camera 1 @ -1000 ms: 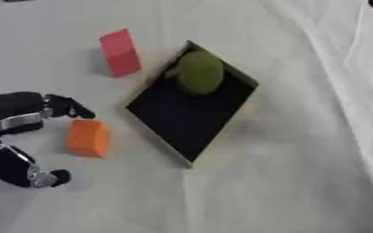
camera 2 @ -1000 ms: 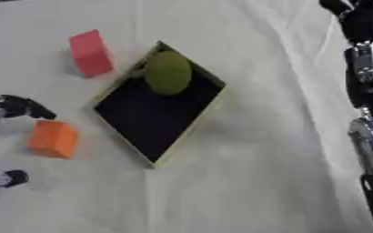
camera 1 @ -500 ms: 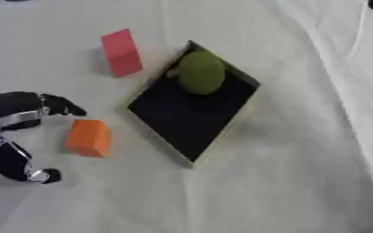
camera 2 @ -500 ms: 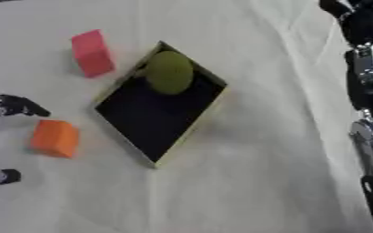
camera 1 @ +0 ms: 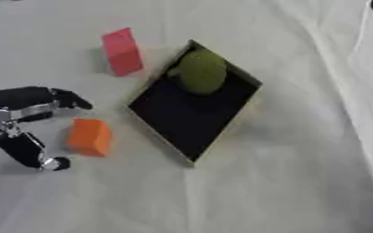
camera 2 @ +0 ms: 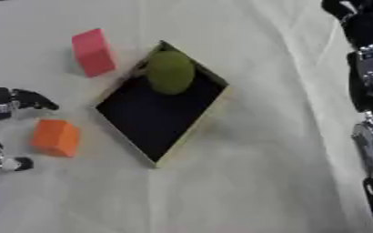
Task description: Pick up objects on the table and place them in the box.
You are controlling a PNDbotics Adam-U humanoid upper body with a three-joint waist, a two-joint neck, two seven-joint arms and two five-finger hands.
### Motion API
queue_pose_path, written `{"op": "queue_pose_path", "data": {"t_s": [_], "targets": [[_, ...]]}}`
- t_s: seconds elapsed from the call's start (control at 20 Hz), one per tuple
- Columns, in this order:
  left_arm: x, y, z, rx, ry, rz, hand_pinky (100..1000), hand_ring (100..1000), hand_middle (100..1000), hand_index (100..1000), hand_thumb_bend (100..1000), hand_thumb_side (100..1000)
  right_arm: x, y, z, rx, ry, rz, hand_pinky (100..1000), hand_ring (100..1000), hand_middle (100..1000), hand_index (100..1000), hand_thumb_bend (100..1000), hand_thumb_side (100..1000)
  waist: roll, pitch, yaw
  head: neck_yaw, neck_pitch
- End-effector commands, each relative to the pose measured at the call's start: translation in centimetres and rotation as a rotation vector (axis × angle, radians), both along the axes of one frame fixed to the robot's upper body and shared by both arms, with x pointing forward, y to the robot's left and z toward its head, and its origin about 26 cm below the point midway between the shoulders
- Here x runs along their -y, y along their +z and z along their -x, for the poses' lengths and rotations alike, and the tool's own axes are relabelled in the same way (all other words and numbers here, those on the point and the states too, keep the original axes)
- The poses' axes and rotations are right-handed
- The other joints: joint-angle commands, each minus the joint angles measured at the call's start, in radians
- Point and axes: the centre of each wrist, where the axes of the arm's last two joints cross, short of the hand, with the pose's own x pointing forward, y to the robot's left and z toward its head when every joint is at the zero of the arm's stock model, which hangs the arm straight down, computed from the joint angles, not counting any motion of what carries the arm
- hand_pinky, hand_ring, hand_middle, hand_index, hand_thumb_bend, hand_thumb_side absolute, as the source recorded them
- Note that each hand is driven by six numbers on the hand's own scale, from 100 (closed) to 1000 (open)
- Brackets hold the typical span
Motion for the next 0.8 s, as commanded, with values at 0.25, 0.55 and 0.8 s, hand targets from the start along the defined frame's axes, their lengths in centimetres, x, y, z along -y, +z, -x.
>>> {"op": "queue_pose_path", "data": {"t_s": [0.25,0.55,0.8], "targets": [[0.6,0.6,-1.1,-0.009,-0.026,0.046,956,908,876,941,477,139,-0.2,0.7,0.2,0.021,0.018,0.011,880,933,703,813,100,624,-0.014,-0.002,-0.003,0.004,-0.013],[1.2,0.6,-1.7,-0.026,-0.041,0.085,902,849,771,846,375,107,-0.3,0.7,0.2,0.019,0.022,0.010,881,934,703,813,100,624,-0.013,0.000,-0.007,0.005,-0.017],[1.2,0.9,-1.4,0.003,-0.042,0.081,858,784,674,742,316,100,-0.3,0.7,0.2,0.016,0.021,0.011,882,935,703,814,100,625,-0.011,-0.001,-0.006,0.004,-0.016]]}}
